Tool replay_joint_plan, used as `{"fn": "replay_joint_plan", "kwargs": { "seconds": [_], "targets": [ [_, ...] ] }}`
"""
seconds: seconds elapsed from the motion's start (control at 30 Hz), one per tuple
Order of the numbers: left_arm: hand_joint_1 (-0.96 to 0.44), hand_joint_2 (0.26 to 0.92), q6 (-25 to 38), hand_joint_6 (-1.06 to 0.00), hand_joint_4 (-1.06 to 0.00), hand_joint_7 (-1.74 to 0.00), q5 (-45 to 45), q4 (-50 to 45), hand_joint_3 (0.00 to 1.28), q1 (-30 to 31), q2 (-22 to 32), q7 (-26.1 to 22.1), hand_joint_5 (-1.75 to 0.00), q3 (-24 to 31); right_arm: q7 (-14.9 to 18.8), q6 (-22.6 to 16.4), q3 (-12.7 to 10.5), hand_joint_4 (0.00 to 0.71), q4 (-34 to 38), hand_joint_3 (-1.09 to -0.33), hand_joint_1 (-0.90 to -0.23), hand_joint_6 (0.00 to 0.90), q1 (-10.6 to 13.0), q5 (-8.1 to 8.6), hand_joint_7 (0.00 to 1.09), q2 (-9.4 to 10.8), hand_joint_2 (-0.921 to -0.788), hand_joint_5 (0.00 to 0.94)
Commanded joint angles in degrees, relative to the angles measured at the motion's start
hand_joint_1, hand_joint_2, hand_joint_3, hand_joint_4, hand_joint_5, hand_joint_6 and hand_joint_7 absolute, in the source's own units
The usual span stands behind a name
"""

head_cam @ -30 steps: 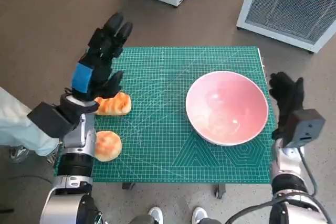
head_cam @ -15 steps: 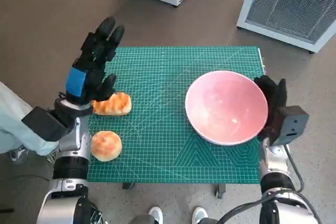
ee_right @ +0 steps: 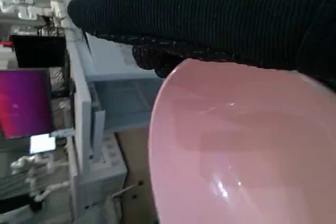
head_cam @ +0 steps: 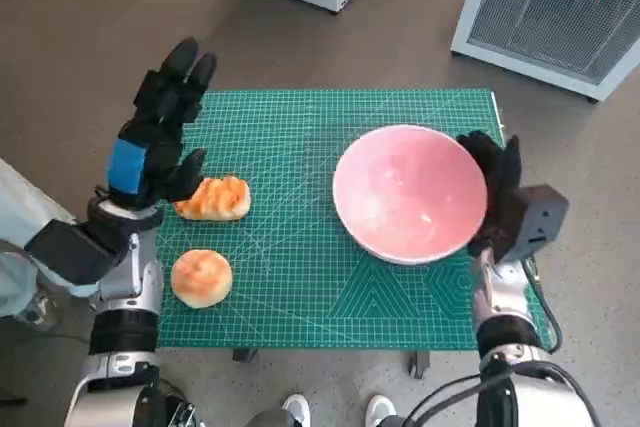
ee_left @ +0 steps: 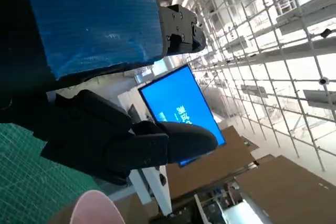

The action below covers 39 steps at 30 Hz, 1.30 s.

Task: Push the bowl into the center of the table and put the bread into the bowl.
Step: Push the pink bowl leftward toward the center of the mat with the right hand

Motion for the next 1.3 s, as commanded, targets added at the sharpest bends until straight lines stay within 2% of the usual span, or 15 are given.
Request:
{"fn": "replay_joint_plan", "kwargs": {
  "seconds": [0.03, 0.43, 0.7, 1.3],
  "targets": [
    [-0.69, 0.921, 1.1, -0.13, -0.21, -0.26, 0.1, -2.7, 0.56, 1.9, 0.9, 1.3, -0.01, 0.4, 0.6, 1.8, -0.6, 0.187, 0.9, -0.815, -0.668, 0.288, -1.0, 0.65, 0.07, 1.5, -0.921, 0.002],
    [-0.69, 0.921, 1.6, -0.1, -0.21, -0.23, 1.1, -7.0, 0.58, 5.3, 1.8, 3.7, 0.0, 1.1, 0.7, 2.9, 0.0, 0.194, 1.1, -0.807, -0.679, 0.285, -3.2, 0.05, 0.07, 3.8, -0.921, 0.005],
    [-0.7, 0.921, 2.2, -0.11, -0.21, -0.23, 1.2, -9.4, 0.59, 7.4, 2.0, 5.2, 0.0, 1.7, 1.4, 3.7, 0.4, 0.195, 1.2, -0.819, -0.655, 0.281, -4.2, -0.11, 0.06, 5.0, -0.921, 0.003],
    [-0.7, 0.921, 2.1, -0.11, -0.21, -0.21, 1.5, -9.6, 0.6, 9.1, 2.5, 6.7, 0.0, 2.1, 3.6, 5.7, 0.2, 0.169, 1.5, -0.778, -0.699, 0.292, -5.5, 0.04, 0.06, 5.7, -0.921, 0.0]
  ]
}}
